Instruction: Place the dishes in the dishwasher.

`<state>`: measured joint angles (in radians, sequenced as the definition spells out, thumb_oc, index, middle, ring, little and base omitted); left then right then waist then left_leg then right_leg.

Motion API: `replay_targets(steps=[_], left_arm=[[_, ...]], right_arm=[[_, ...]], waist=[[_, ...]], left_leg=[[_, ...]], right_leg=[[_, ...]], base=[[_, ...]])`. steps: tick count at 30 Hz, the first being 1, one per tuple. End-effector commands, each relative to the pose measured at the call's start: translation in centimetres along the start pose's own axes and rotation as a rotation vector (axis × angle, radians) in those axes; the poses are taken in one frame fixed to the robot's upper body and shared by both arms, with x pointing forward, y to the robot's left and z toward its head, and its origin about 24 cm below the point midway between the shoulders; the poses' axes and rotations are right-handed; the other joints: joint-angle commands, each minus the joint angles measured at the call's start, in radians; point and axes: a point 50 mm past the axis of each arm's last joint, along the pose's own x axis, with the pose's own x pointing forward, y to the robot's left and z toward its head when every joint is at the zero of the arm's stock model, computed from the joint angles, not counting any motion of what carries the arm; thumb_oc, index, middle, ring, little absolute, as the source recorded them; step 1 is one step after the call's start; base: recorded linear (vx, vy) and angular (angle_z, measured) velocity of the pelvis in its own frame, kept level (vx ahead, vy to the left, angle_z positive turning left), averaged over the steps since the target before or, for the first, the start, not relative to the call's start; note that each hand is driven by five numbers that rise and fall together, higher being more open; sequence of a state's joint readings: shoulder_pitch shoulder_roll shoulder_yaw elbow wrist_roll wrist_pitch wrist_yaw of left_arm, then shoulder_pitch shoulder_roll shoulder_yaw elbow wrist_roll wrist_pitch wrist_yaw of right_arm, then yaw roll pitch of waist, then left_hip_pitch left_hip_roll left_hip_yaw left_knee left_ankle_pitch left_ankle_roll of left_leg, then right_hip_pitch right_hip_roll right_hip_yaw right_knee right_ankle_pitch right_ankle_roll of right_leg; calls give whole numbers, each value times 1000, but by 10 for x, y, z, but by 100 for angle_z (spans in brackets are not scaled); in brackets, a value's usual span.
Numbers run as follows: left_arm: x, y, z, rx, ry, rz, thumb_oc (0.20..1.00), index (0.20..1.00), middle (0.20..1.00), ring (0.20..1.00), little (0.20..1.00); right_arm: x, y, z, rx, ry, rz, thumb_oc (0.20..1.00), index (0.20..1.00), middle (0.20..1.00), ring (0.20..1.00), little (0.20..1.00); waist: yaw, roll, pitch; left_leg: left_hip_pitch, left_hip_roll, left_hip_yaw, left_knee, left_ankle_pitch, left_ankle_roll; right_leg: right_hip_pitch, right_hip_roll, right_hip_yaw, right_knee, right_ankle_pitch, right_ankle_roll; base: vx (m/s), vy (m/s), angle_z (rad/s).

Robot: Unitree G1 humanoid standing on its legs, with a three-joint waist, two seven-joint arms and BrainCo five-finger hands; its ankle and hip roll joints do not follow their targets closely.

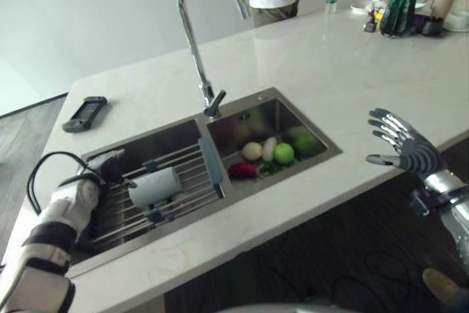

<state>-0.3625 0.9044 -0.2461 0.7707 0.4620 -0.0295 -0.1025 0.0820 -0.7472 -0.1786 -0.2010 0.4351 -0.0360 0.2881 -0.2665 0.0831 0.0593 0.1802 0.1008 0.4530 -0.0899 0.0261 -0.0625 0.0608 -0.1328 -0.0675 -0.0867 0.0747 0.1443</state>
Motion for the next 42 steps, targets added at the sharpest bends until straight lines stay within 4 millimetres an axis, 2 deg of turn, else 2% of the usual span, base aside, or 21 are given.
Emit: replay_targets(steps=[1, 7, 17, 31, 36, 42], left_arm=[[-1, 42, -12, 74, 51, 98, 1000, 1000, 1000, 1000, 1000], [1, 40, -14, 70, 60, 54, 1000, 1000, 1000, 1000, 1000], [3, 24, -9, 72, 46, -7, 1000, 1000, 1000, 1000, 1000], [6, 8, -6, 58, 39, -45, 1000, 1000, 1000, 1000, 1000], [7, -10, 1, 49, 29, -80, 1000, 1000, 1000, 1000, 1000], [7, -16, 3, 41, 26, -82, 1000, 1000, 1000, 1000, 1000]], right_arm=[[9, -14, 35, -69, -168, -14, 1000, 1000, 1000, 1000, 1000], [7, -19, 37, -80, -166, -20, 1000, 1000, 1000, 1000, 1000], [4, -18, 36, -86, -159, -11, 1000, 1000, 1000, 1000, 1000], [3, -18, 40, -93, -172, 0, 1000, 1000, 1000, 1000, 1000], [3, -18, 39, -93, -170, -7, 1000, 1000, 1000, 1000, 1000], [3, -17, 39, -94, -173, -13, 1000, 1000, 1000, 1000, 1000]], waist=[[6, -27, -31], [-6, -30, -30], [-21, -35, -30], [-34, -41, -33], [-30, -42, -34], [-27, -44, -33]], left_leg=[[31, 3, -42, 3, -58, -2], [33, 2, -35, 3, -60, 1], [34, -4, -26, 3, -66, 9], [37, 1, -1, 3, -67, 9], [36, 2, -4, 3, -67, 7], [36, 3, -6, 3, -67, 6]], right_leg=[[49, -29, -101, -1, -18, 44], [44, -24, -85, -1, -16, 44], [32, -17, -59, -1, -12, 44], [24, -15, -59, -1, -9, 45], [24, -16, -63, -1, -10, 45], [25, -17, -69, -1, -10, 45]], base=[[42, 24, -1], [32, 16, -4], [18, 7, -5], [-17, -5, -6], [-20, -6, 0], [0, 0, 0]])
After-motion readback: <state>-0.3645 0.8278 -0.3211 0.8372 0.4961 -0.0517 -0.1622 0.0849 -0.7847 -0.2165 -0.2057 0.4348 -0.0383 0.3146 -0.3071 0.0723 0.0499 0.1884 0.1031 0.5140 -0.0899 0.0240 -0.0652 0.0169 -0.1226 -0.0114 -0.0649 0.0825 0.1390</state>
